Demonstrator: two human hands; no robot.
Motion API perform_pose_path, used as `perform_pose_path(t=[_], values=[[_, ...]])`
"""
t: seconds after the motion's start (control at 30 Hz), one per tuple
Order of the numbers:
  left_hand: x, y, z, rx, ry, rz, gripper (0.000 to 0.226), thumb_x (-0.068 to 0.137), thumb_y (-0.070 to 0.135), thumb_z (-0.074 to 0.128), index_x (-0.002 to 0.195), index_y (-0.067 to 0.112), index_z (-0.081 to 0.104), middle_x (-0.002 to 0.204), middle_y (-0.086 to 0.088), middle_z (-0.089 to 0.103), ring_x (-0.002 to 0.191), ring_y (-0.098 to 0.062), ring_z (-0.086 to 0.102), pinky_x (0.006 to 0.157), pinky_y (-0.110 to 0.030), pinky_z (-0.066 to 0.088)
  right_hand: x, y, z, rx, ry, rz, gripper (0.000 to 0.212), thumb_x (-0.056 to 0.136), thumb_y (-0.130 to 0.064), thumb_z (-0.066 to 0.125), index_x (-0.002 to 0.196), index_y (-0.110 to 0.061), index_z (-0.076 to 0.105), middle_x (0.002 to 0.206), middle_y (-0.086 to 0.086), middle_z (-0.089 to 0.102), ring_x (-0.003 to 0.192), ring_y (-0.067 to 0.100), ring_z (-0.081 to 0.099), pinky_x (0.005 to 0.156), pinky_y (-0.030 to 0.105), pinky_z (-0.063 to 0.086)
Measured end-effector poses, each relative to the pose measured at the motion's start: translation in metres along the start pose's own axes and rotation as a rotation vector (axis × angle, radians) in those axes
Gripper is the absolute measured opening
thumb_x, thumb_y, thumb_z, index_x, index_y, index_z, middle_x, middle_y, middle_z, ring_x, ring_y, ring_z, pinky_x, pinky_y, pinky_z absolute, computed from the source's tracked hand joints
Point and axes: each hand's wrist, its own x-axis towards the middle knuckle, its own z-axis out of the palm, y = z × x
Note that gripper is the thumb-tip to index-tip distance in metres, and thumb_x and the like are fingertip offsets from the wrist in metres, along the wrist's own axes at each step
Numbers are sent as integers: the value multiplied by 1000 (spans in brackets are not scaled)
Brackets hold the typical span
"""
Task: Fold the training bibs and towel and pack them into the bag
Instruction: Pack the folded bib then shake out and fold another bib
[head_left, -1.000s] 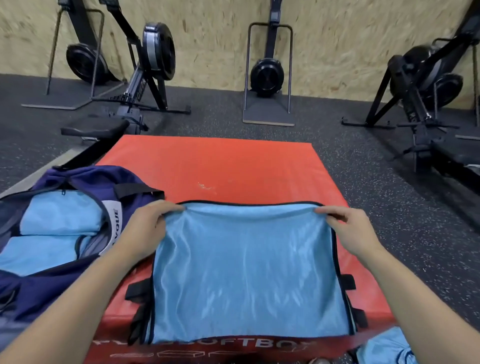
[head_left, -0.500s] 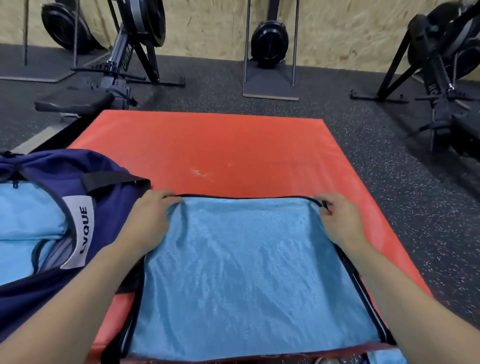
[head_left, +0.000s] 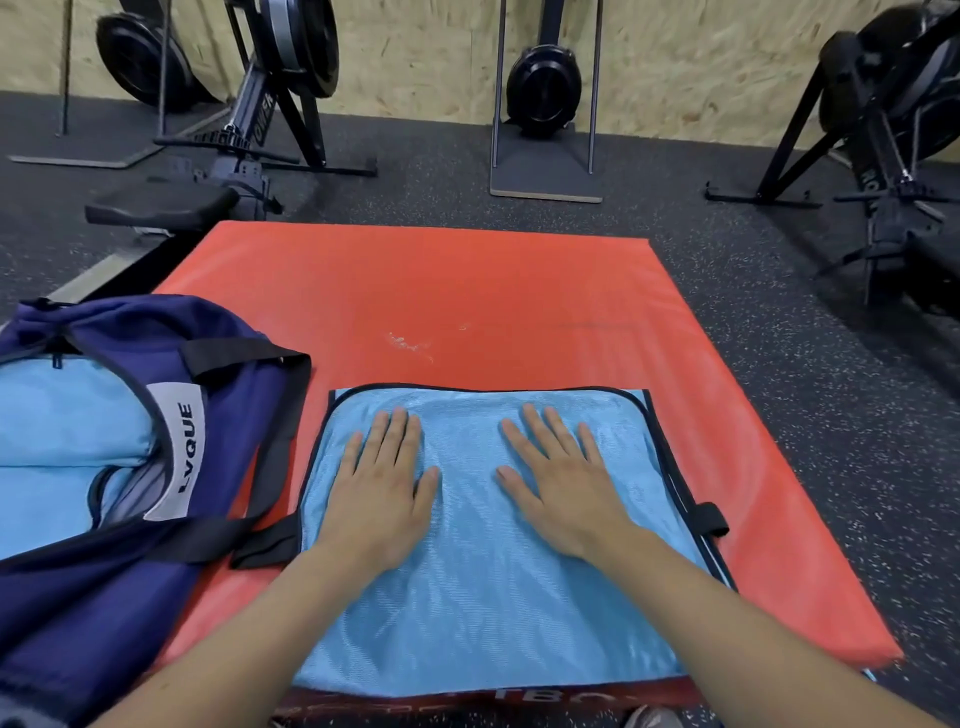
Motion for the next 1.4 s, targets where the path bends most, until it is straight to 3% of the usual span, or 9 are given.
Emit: perform_pose_path(t=[0.2, 0.3, 0.5, 0.63, 0.83, 0.93, 1.13, 1.3, 1.4], values=[[4, -8, -2, -5, 7, -62, 84, 90, 60, -1, 160, 17, 11, 168, 1, 1, 154, -15, -6, 124, -41, -7, -1, 13, -6, -4, 8, 6, 68, 97, -67, 7, 159, -40, 1, 166, -13, -14, 150, 9, -23, 124, 45, -9], [9, -17, -2, 58, 86, -115, 78, 95, 58, 9, 157, 13, 25, 166, -7, 16, 155, -22, 3, 124, -48, 1, 4, 27, -11, -53, 68, 64, 72, 93, -66, -1, 159, -38, 3, 166, -10, -12, 152, 11, -20, 124, 43, -11], [15, -22, 7, 80, 29, -173, 82, 93, 60, 7, 157, 13, 26, 166, -9, 17, 155, -26, 6, 122, -52, 8, 7, 49, -11, -71, 87, 109, 69, 95, -66, 3, 159, -40, 8, 167, -8, -8, 153, 12, -16, 124, 41, -11], [31, -22, 2, 48, 22, -128, 84, 91, 61, 6, 157, 13, 27, 166, -9, 17, 155, -26, 7, 122, -53, 9, 7, 76, -20, -84, 38, 189, 65, 97, -66, 5, 158, -44, 6, 168, -8, -8, 153, 13, -15, 124, 43, -9], [85, -18, 2, 53, -93, -2, 90, 83, 65, -8, 160, 22, 5, 168, -1, -4, 154, -18, -11, 124, -48, -2, 3, 92, -24, -75, 15, 293, 61, 101, -63, 12, 158, -42, 2, 168, -8, -7, 153, 13, -13, 124, 42, -9], [115, -12, 1, 96, -111, 93, 88, 84, 65, -7, 160, 23, 8, 168, -1, -1, 154, -17, -10, 124, -47, -2, -4, 97, -27, -64, 11, 383, 60, 102, -61, 12, 158, -42, 4, 168, -7, -4, 154, 15, -10, 124, 42, -7], [95, 12, -16, 133, -55, 160, 84, 90, 56, -7, 160, 17, 16, 168, -3, 10, 155, -17, 1, 124, -46, -3, -17, 100, -39, 0, 45, 504, 60, 102, -60, 14, 158, -41, 5, 168, -5, -6, 154, 17, -10, 123, 42, -9], [11, 0, -30, 108, 28, 123, 68, 100, 47, 20, 145, 7, 50, 153, -11, 45, 144, -25, 39, 117, -42, 16, -35, 107, -46, 56, -21, 475, 55, 104, -52, 19, 157, -37, 15, 168, -8, 4, 154, 15, -1, 122, 44, 5], [-36, -14, -38, 127, 30, 86, 69, 104, 47, 14, 134, 6, 61, 143, -11, 57, 136, -27, 51, 112, -42, 25, -46, 108, -49, 45, -26, 474, 51, 105, -49, 20, 155, -39, 19, 167, -7, 8, 153, 16, 3, 120, 44, 10]])
